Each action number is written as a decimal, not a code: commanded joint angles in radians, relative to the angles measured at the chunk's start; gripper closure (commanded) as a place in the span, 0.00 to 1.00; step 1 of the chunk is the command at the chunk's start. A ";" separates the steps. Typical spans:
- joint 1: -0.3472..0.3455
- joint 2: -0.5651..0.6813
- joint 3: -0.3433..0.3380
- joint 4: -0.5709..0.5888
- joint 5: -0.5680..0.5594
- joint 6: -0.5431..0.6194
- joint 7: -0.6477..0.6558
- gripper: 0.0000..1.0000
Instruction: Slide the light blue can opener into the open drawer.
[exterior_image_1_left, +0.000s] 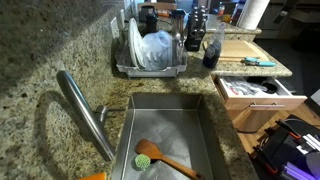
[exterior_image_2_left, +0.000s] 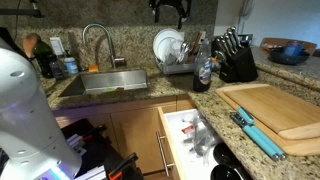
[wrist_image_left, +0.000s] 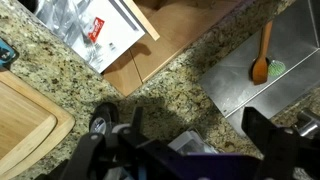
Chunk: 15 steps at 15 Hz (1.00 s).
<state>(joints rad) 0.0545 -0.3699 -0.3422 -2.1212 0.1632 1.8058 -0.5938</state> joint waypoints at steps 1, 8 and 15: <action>-0.042 0.006 0.035 0.003 0.014 -0.004 -0.012 0.00; -0.159 0.053 -0.095 -0.086 0.232 0.087 -0.083 0.00; -0.219 0.244 -0.169 -0.010 0.379 0.218 -0.028 0.00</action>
<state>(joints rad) -0.1108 -0.2630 -0.4863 -2.2435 0.4557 1.9975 -0.6266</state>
